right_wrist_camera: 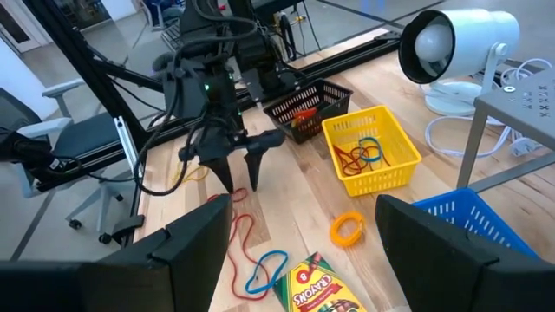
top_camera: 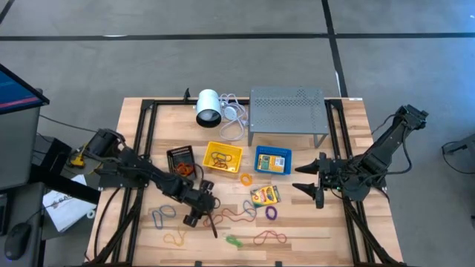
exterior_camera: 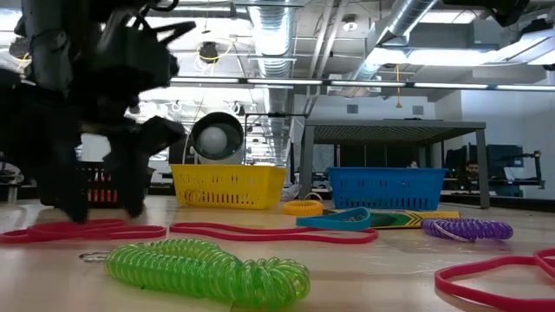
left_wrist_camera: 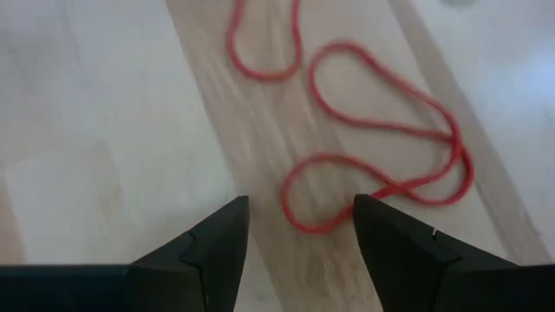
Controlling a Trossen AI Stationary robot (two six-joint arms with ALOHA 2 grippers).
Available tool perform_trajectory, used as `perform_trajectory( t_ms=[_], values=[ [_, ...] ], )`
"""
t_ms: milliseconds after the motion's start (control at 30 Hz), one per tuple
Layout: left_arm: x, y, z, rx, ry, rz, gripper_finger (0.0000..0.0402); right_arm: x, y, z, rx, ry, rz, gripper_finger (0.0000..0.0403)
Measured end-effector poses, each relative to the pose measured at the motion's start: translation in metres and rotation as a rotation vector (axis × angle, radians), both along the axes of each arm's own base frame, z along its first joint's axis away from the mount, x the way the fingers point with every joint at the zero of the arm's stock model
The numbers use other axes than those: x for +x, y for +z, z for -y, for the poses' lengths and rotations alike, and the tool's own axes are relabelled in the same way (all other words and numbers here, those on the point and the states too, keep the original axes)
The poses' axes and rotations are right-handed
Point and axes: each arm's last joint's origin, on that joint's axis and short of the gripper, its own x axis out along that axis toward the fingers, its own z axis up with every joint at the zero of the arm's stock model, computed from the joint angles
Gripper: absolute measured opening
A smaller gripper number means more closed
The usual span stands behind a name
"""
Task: Pick & Place Office Desk Supplies
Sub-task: Put the red rubber band into the yellow bin
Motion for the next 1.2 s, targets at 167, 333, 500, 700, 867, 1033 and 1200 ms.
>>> perform_trajectory(
  t_ms=[167, 333, 500, 700, 867, 1033, 1200],
  values=[
    [0.0, -0.013, 0.008, 0.022, -0.036, -0.021, 0.0202, 0.0, 0.0, 0.0, 0.012, 0.003, -0.001, 0.028],
    [0.001, -0.008, 0.007, 0.025, -0.02, 0.008, 0.0199, 0.0, 0.0, 0.0, 0.011, 0.003, -0.001, 0.028],
    [0.0, -0.004, 0.007, 0.029, -0.015, 0.023, 0.0156, 0.0, 0.0, 0.0, 0.016, 0.002, 0.0, 0.028],
    [0.0, -0.011, 0.009, -0.019, -0.037, -0.028, 0.0033, 0.0, 0.0, 0.0, 0.017, 0.001, 0.0, 0.028],
    [0.0, -0.011, 0.009, -0.059, 0.017, -0.04, 0.0004, 0.0, 0.0, 0.0, 0.017, 0.001, 0.0, 0.028],
    [-0.001, -0.002, 0.009, -0.068, 0.03, -0.008, 0.0001, 0.0, 0.0, 0.0, 0.017, 0.001, -0.001, 0.028],
    [-0.006, 0.036, 0.003, -0.063, 0.075, 0.141, 0.0001, 0.0, 0.0, 0.0, 0.017, 0.001, -0.001, 0.028]
  ],
)
